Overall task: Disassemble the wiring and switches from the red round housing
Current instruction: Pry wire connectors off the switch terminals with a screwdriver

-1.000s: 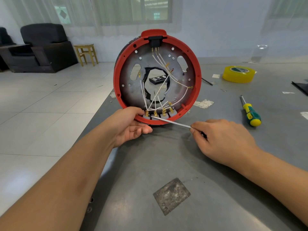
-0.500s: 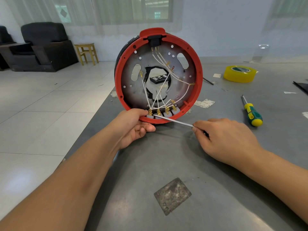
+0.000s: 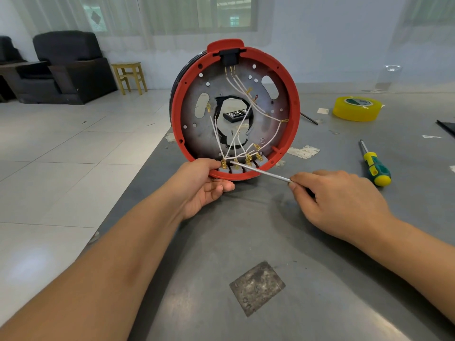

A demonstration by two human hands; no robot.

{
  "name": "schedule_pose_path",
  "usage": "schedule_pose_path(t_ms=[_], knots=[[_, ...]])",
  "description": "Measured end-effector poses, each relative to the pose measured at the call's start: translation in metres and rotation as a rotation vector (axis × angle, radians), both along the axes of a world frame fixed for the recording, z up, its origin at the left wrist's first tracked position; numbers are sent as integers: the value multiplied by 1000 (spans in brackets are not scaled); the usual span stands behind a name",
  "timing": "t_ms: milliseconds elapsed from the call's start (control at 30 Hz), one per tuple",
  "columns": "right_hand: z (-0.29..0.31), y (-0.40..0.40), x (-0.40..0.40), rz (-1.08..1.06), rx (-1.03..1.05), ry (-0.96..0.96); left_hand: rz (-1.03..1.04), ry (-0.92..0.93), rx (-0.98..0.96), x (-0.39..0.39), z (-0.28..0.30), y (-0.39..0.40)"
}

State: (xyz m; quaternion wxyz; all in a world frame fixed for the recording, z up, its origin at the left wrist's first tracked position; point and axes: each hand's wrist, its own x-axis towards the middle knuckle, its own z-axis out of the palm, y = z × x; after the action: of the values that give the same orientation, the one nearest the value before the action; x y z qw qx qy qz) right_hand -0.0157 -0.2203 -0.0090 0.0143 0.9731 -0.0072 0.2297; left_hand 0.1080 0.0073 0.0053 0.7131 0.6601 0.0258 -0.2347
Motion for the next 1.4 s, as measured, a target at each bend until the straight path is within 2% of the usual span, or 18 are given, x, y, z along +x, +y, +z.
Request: schedule_pose_path(t_ms=[100, 533, 1033, 1400], knots=[[2, 1, -1, 20, -4, -27, 19, 2, -24, -1, -1, -2], [0, -1, 0, 13, -14, 80, 65, 11, -35, 2, -4, -4], [8, -7, 1, 34, 169, 260, 68, -20, 14, -3, -3, -7], [13, -13, 5, 54, 172, 347, 65, -38, 29, -4, -4, -9]])
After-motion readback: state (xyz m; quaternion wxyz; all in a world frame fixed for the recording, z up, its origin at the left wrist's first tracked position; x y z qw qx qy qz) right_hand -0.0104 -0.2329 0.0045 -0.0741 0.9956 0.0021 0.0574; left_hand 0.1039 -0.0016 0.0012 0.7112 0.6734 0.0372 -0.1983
